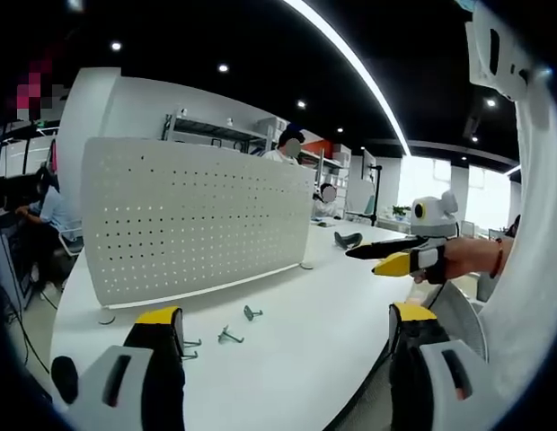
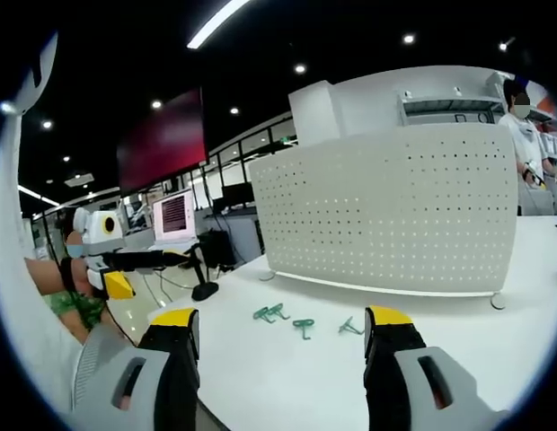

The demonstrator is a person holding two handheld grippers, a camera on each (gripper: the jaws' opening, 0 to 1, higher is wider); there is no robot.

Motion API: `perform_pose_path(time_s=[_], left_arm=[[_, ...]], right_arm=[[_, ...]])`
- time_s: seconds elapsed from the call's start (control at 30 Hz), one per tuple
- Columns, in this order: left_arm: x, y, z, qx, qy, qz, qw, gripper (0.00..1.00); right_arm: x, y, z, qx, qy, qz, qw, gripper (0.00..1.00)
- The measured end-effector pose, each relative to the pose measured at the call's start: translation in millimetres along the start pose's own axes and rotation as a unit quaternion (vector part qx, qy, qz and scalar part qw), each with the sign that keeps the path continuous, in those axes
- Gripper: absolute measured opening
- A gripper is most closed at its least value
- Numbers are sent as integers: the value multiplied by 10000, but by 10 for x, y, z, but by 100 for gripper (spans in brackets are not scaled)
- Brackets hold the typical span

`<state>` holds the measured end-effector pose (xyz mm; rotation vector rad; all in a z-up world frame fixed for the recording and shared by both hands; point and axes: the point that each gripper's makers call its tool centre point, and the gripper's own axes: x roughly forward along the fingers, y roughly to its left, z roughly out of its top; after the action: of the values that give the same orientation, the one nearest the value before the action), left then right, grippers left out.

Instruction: Insert the hook assembly into the mounting plate slot until the hook locks in place.

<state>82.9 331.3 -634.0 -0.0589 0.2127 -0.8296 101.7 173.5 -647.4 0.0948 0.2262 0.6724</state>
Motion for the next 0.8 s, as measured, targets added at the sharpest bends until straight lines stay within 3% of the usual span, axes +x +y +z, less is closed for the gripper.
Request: perform_pose_path(time_s=[0.3,0.57,0.8], left_arm=[[-14,7,-36,11,82,25,10000,97],[-95,104,-210,-6,156,120,9998,97],[-95,72,-212,11,120,110,9999,96]], right_arm=[[23,62,-19,-33,63,150,9999,75],[48,113,-30,-69,90,219,9997,74],[81,206,-3,-155,119,366,9991,74]])
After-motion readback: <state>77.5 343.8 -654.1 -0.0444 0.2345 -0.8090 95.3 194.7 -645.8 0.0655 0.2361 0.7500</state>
